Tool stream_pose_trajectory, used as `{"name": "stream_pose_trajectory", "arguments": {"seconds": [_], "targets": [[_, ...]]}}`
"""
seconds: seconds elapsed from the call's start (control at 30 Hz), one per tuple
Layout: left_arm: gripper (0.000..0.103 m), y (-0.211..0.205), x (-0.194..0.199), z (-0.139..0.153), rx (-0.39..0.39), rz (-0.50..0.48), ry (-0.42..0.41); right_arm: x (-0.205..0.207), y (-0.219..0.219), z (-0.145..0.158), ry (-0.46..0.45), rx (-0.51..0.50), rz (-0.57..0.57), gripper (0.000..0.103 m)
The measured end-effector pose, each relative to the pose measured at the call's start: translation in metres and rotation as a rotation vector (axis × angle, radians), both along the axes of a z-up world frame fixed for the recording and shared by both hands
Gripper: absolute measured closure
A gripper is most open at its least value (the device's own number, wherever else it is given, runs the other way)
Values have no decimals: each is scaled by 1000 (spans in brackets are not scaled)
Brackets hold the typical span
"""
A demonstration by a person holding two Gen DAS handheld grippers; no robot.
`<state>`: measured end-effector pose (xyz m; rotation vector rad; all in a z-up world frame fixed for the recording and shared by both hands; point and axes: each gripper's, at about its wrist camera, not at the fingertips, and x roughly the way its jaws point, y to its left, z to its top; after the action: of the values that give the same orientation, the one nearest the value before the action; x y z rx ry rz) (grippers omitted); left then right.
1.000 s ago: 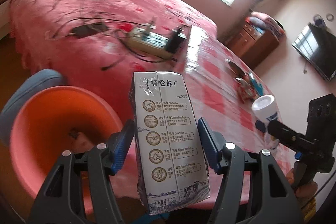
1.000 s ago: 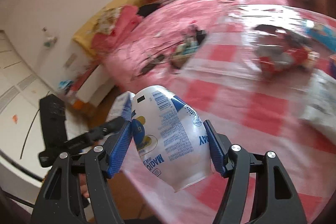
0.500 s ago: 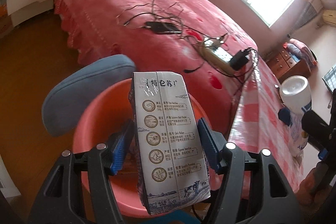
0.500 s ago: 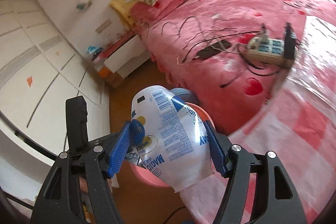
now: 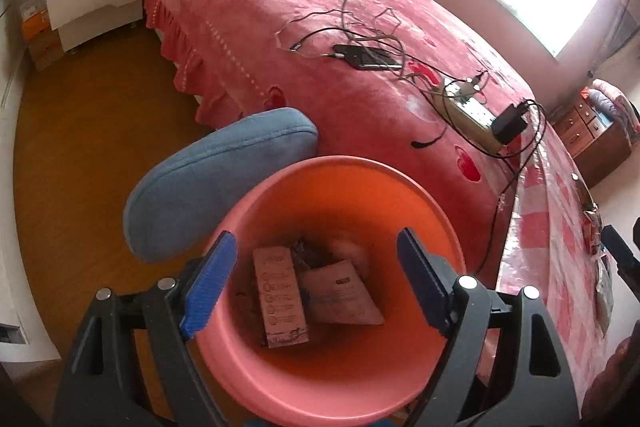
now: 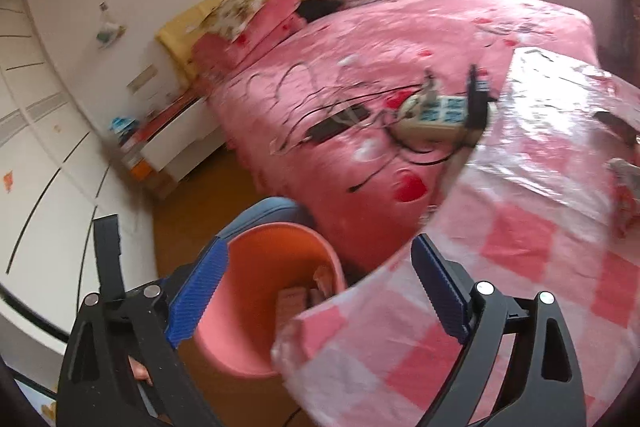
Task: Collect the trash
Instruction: 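Carry the carton and bottle to the orange bucket and release them, then return both tools from the bucket to the trash on the table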
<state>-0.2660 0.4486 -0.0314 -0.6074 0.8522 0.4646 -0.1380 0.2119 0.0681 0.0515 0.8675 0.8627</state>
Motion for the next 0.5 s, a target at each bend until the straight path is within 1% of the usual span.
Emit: {"name": "stream_pose_trajectory", "arguments": {"seconds": [0.13,0.27,0.5], "targets": [[19,-15,9,4,5,-41,-10,2,-16,-2,-29,-20,-50,11],[18,-28,16,9,15,-75,-26,-3,-34,-2,-79,-45,-94,11],[18,-57,32,20,26,-152,-50,-9,-53,-4,-143,-75,-140,11]]}}
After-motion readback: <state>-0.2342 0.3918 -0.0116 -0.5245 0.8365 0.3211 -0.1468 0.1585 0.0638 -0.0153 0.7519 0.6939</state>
